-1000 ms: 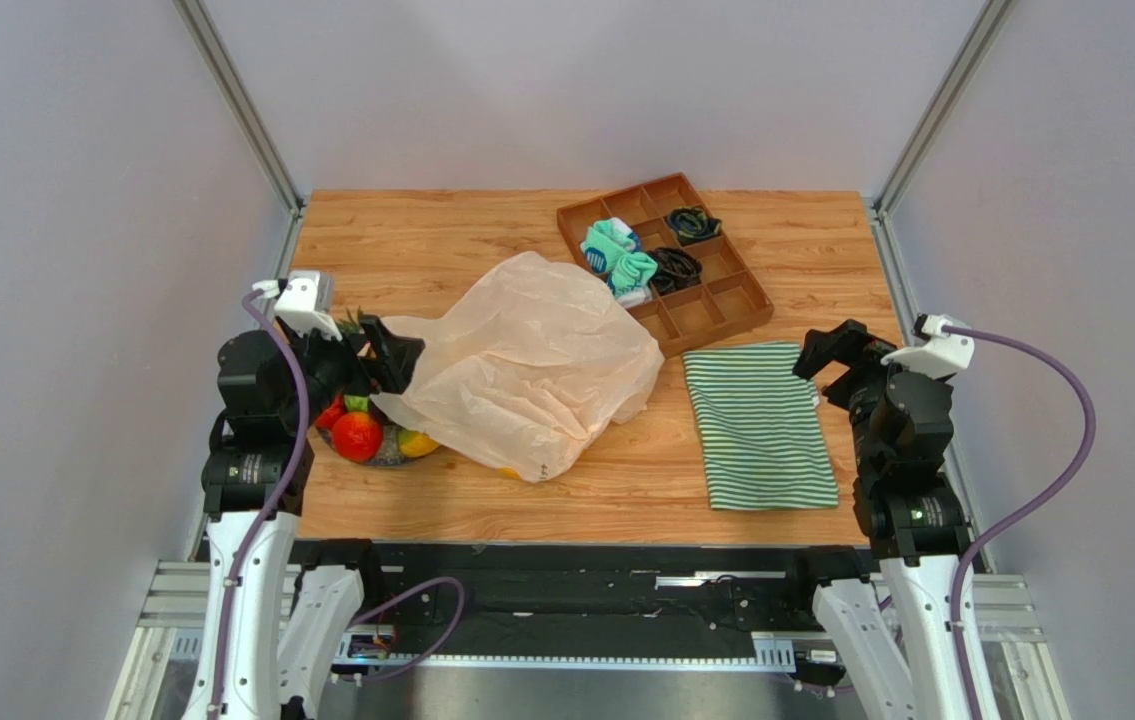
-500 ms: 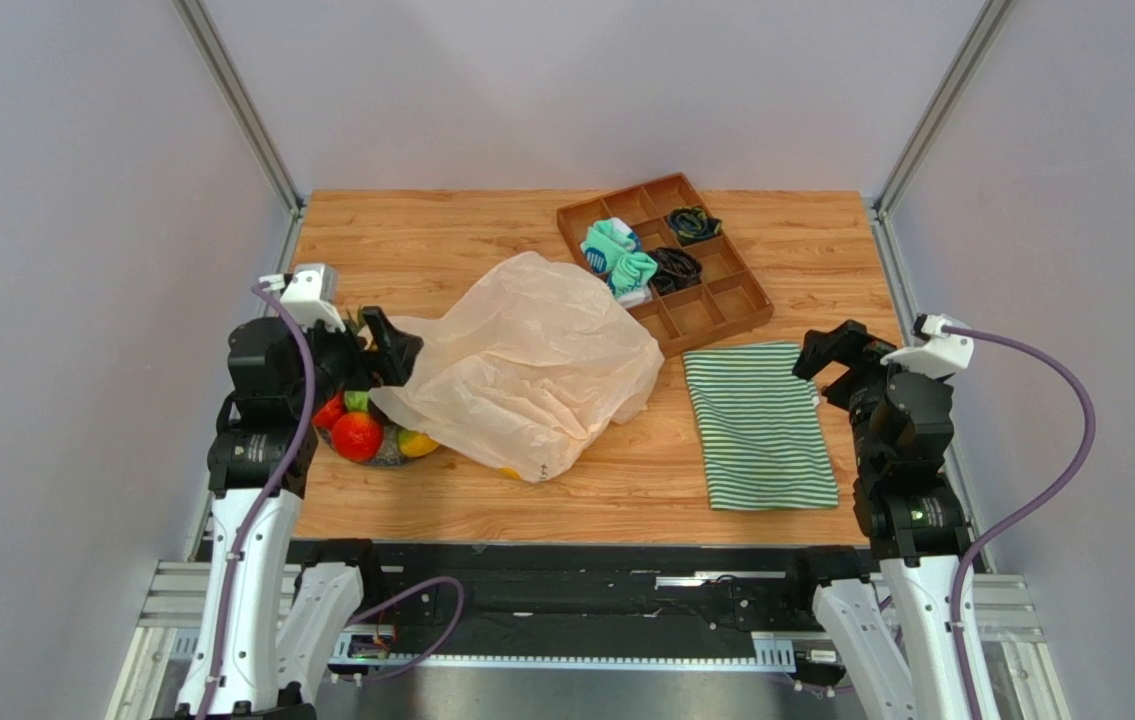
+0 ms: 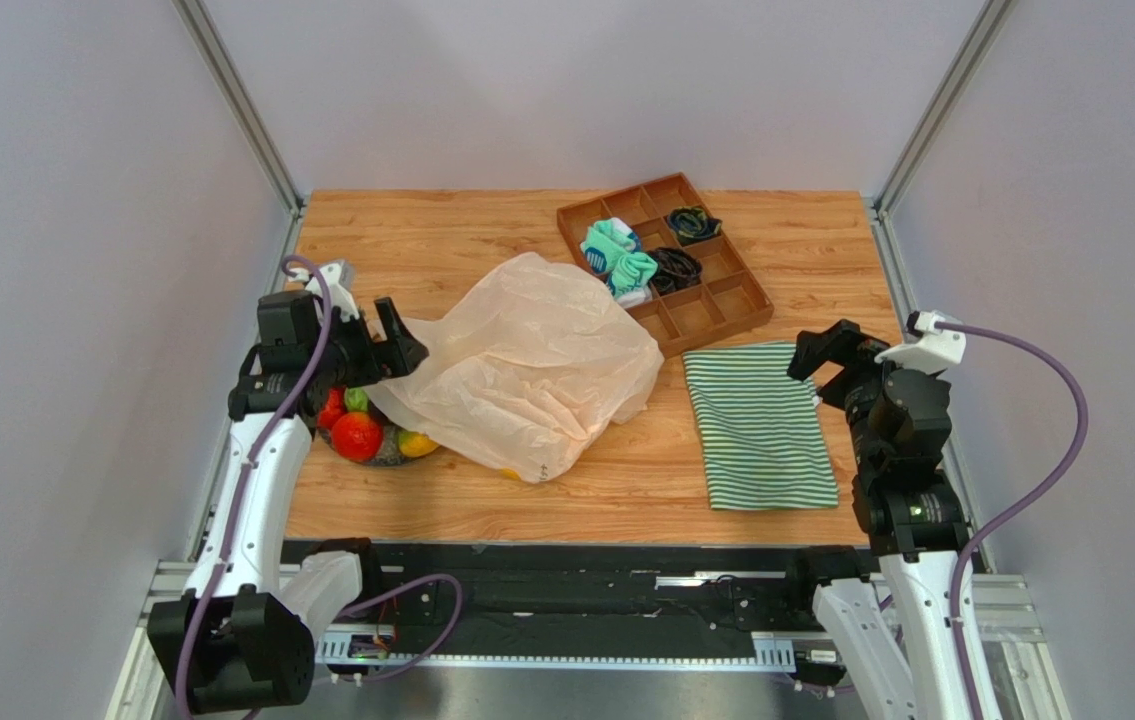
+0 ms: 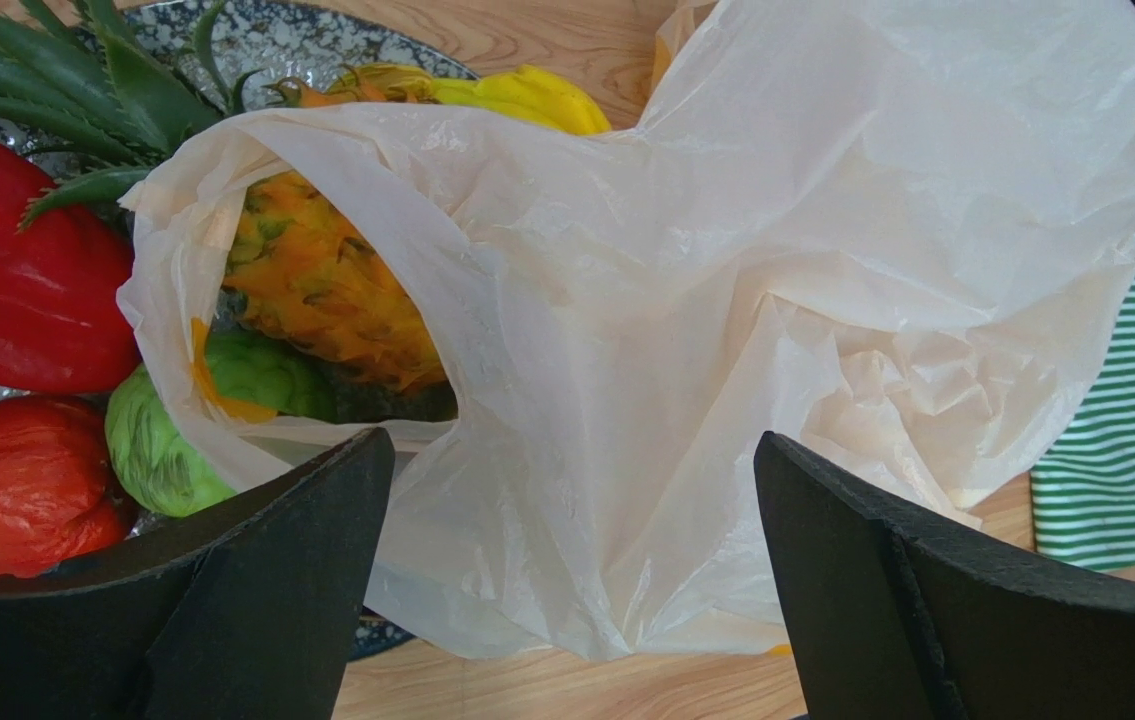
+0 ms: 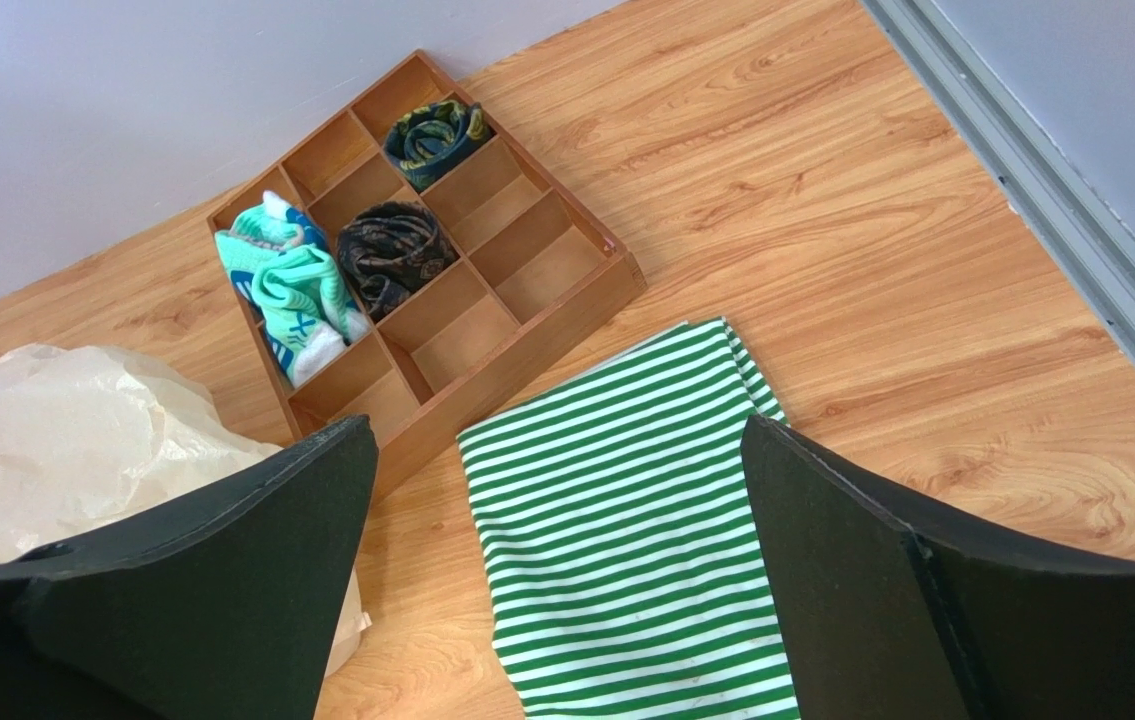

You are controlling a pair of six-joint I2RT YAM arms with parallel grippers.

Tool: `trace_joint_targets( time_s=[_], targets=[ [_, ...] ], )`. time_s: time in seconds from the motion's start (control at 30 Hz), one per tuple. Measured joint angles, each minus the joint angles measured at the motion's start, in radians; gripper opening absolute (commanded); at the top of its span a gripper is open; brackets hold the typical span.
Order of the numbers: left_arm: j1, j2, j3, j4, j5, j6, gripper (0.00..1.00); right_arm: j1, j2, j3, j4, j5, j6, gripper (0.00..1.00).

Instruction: Place the fruits into the plastic bag

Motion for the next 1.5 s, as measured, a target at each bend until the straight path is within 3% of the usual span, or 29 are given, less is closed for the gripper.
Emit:
trace_joint_targets(
  time_s=[0.2, 0.27, 0.37, 0.4, 0.47, 0.5, 0.6, 0.77, 0.97, 1.23, 1.5],
  targets=[
    [0.000, 0.017, 0.001, 0.007, 0.000, 0.001, 0.93, 0.000, 0.023, 0.000, 0.000, -0.022, 0.000, 0.96],
    [0.000, 0.045, 0.003, 0.006, 0.000, 0.002, 0.82, 0.000, 0.029, 0.000, 0.000, -0.029, 0.000, 0.96],
    [0.000, 0.093, 0.003, 0.005, 0.003, 0.002, 0.63, 0.000, 0.032, 0.000, 0.000, -0.037, 0.000, 0.96],
    [0.000, 0.103, 0.004, 0.003, 0.003, 0.003, 0.50, 0.000, 0.032, 0.000, 0.000, -0.040, 0.000, 0.95],
    [0.000, 0.117, 0.005, 0.002, 0.008, 0.003, 0.34, 0.000, 0.032, 0.000, 0.000, -0.044, 0.000, 0.96],
    [0.000, 0.119, 0.005, 0.002, 0.010, 0.002, 0.19, 0.000, 0.032, 0.000, 0.000, -0.045, 0.000, 0.95],
    [0.000, 0.118, 0.006, 0.002, 0.023, 0.006, 0.00, 0.000, 0.032, 0.000, 0.000, -0.050, 0.000, 0.95],
    [0.000, 0.057, 0.006, 0.037, 0.095, 0.010, 0.00, 0.000, 0.032, 0.001, 0.000, -0.055, 0.000, 0.92],
    [-0.071, -0.141, 0.003, 0.172, 0.198, 0.013, 0.00, 0.000, 0.042, 0.040, -0.029, -0.118, 0.010, 0.88],
    [-0.359, -0.289, -0.019, 0.318, 0.306, 0.029, 0.00, 0.018, 0.069, 0.067, 0.029, -0.398, 0.195, 0.89],
    [-0.681, -0.190, -0.015, 0.356, 0.324, 0.073, 0.00, 0.162, 0.118, 0.066, 0.134, -0.544, 0.392, 0.95]
  ],
)
